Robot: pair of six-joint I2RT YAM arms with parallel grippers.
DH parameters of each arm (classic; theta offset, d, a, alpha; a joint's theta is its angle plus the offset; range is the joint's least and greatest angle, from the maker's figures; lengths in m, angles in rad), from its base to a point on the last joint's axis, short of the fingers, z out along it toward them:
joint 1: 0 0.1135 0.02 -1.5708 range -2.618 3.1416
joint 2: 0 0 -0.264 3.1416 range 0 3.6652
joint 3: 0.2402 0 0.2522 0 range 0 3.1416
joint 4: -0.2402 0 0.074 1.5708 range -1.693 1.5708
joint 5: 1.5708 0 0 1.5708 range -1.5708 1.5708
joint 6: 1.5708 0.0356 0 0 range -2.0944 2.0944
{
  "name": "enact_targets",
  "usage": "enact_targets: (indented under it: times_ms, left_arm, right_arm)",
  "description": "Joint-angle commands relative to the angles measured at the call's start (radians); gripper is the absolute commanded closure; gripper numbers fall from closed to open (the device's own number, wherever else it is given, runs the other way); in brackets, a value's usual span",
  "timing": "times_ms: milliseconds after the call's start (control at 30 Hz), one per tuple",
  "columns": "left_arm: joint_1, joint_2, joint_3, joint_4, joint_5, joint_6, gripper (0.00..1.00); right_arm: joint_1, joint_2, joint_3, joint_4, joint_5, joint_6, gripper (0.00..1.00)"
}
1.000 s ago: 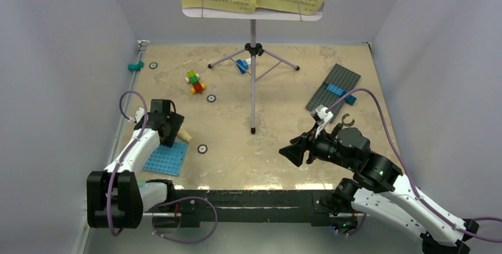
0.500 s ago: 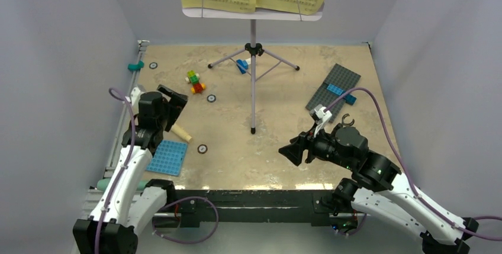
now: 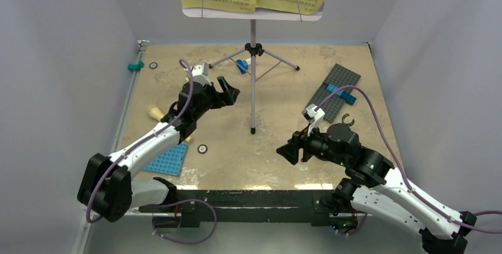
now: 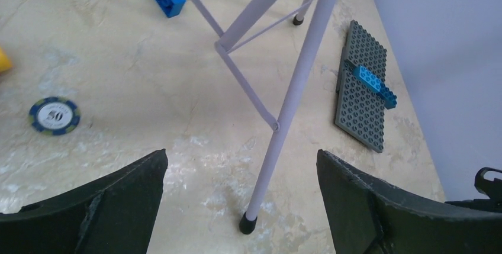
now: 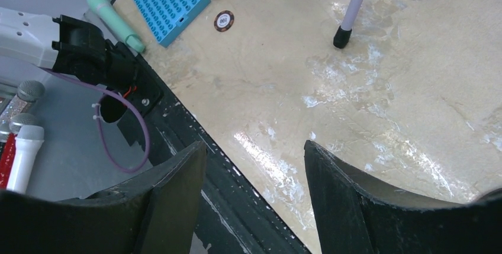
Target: Pack up the instrument practice props
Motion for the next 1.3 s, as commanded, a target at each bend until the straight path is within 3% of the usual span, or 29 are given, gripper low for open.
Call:
enact_targets:
  times_ms: [0, 300, 500, 867, 1133, 1233, 1267]
  left_arm:
    - [-0.043, 0.111, 0.081, 0.269, 0.061, 0.133, 0.00]
    - [-0.115, 0.399, 0.276, 0.248, 0.048, 0.235, 0.04]
    - [-0.139, 0.498, 0.319, 0.228, 0.034, 0.264, 0.13]
    - [-0.176, 0.536, 0.293, 0.242, 0.034, 0.281, 0.47]
    - [-0.211, 0.521, 0.274, 0.216, -0.018, 0.309, 0.82]
    - [-0.226, 0.507, 0.261, 0.205, -0.045, 0.311, 1.00]
    - [-0.232, 0.498, 0.254, 0.203, -0.055, 0.311, 1.00]
  right_arm:
    - [0.002, 0.004, 0.019, 0.010, 0.016, -0.036, 0.34]
    - [0.002, 0.015, 0.049, -0.026, 0.038, -0.047, 0.35]
    - [0.003, 0.006, 0.067, -0.042, 0.045, -0.046, 0.35]
    - [0.002, 0.017, 0.072, -0.041, 0.046, -0.048, 0.35]
    - [0.002, 0.008, 0.076, -0.047, 0.048, -0.047, 0.35]
    - [0.003, 0.005, 0.077, -0.053, 0.049, -0.048, 0.35]
    - [0.002, 0.002, 0.079, -0.055, 0.050, -0.048, 0.36]
